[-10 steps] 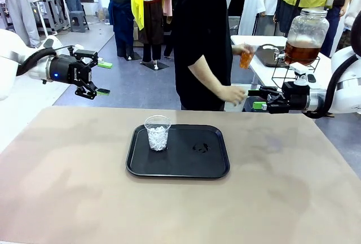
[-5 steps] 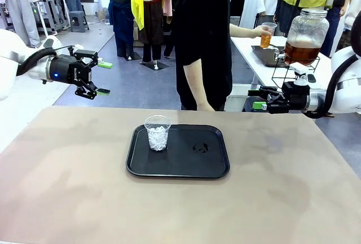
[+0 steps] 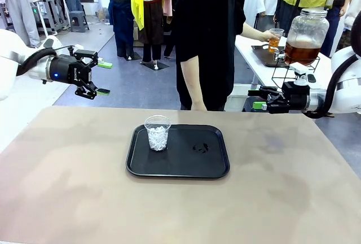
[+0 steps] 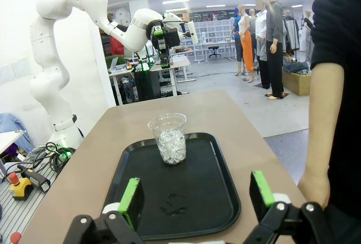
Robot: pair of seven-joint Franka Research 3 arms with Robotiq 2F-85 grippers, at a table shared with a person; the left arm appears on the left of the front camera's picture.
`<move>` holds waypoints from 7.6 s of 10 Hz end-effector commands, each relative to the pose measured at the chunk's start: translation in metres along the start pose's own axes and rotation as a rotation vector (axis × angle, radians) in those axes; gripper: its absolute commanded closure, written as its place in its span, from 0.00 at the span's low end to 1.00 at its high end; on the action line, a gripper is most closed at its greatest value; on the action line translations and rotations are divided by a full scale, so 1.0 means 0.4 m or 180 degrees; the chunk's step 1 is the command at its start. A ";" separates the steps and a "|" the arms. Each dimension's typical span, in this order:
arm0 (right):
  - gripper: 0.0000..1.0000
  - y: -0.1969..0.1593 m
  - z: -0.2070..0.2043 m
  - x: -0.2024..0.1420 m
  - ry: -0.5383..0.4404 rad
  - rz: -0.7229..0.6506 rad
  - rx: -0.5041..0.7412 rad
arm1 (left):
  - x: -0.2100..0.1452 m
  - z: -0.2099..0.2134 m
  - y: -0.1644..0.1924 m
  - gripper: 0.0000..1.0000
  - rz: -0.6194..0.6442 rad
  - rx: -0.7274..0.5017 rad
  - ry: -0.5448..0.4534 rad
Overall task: Pour the drink into the iced cup.
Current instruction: Pick up the iced cup indicated by the human and present it to them.
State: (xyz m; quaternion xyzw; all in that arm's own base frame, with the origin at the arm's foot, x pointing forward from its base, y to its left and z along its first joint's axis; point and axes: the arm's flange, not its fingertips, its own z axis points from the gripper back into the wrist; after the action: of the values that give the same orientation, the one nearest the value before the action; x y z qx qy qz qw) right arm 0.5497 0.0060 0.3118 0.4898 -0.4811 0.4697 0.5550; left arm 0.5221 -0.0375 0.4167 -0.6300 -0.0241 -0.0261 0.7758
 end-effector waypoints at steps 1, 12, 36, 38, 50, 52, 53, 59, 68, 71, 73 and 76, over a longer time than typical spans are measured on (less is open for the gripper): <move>0.00 -0.001 0.002 0.008 0.0012 -0.0038 0.0041 | 0.001 0.001 -0.002 0.00 -0.0006 0.0001 -0.0006; 0.00 -0.001 0.002 0.008 0.0012 -0.0038 0.0041 | 0.001 0.001 -0.002 0.00 -0.0006 0.0001 -0.0006; 0.00 -0.001 0.002 0.008 0.0012 -0.0038 0.0041 | 0.001 0.001 -0.002 0.00 -0.0006 0.0001 -0.0006; 0.00 -0.001 0.002 0.008 0.0012 -0.0038 0.0041 | 0.001 0.001 -0.002 0.00 -0.0006 0.0001 -0.0006; 0.00 -0.001 0.002 0.008 0.0012 -0.0038 0.0041 | 0.001 0.001 -0.002 0.00 -0.0006 0.0001 -0.0006; 0.00 -0.001 0.002 0.008 0.0012 -0.0038 0.0041 | 0.001 0.001 -0.002 0.00 -0.0006 0.0001 -0.0006; 0.00 -0.001 0.002 0.008 0.0012 -0.0038 0.0041 | 0.001 0.001 -0.002 0.00 -0.0006 0.0001 -0.0006; 0.00 -0.001 0.002 0.008 0.0012 -0.0038 0.0041 | 0.031 0.010 0.018 0.00 -0.1315 -0.0065 -0.0096; 0.00 -0.001 0.002 0.008 0.0012 -0.0038 0.0041 | 0.028 0.007 0.019 0.00 -0.1758 0.0060 -0.0046; 0.00 -0.001 0.002 0.008 0.0012 -0.0038 0.0041 | 0.007 -0.013 0.053 0.00 -0.2606 0.0141 -0.0091; 0.00 -0.001 0.002 0.008 0.0012 -0.0038 0.0041 | -0.022 -0.037 0.094 0.00 -0.3230 0.0267 -0.0190; 0.00 -0.001 0.002 0.008 0.0012 -0.0038 0.0041 | -0.074 -0.086 0.138 0.00 -0.3818 0.0423 -0.0453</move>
State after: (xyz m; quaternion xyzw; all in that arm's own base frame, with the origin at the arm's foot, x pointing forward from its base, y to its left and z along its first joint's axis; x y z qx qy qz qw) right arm 0.5497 0.0060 0.3117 0.4898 -0.4810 0.4697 0.5551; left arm 0.5095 -0.0488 0.3585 -0.4696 -0.3963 -0.4128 0.6723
